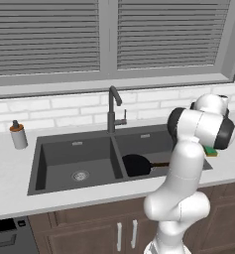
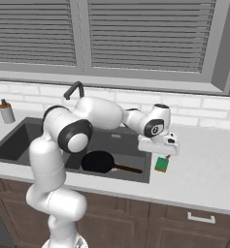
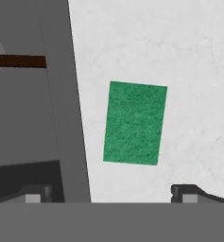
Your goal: Pick the pan and sponge and place them into the sink. Then turn on the water.
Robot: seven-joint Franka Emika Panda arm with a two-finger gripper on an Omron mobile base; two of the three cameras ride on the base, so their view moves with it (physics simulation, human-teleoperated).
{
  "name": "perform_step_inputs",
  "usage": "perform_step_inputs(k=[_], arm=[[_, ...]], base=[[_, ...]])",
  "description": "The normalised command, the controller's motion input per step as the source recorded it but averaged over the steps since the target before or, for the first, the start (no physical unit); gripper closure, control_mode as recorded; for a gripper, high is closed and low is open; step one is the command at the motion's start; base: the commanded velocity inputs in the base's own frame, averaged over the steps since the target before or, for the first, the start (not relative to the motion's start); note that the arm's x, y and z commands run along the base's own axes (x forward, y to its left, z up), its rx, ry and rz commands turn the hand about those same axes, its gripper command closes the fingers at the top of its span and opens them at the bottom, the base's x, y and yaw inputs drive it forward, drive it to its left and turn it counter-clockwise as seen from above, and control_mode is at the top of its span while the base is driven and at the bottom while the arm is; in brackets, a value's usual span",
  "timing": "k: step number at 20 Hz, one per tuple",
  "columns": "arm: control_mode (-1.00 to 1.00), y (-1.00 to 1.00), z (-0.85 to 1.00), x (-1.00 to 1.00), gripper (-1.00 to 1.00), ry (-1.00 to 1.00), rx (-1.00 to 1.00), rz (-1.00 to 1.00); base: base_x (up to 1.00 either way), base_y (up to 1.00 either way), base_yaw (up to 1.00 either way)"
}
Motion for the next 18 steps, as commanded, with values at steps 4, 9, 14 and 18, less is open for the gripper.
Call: perform_step_inputs(k=[4, 9, 14, 18], arm=[[-1.00, 0.00, -0.24, 0.00, -1.00, -0.01, 0.00, 0.00], [-1.00, -0.01, -0.20, 0.00, -1.00, -0.02, 0.00, 0.00], [-1.00, -0.05, -0.16, 0.02, -1.00, -0.02, 0.00, 0.00], [-1.00, -0.18, -0.07, 0.02, -1.00, -0.05, 0.00, 0.00]], base=[[0.00, 0.00, 0.00], [0.00, 0.00, 0.00], [0.00, 0.00, 0.00], [0.00, 0.00, 0.00]])
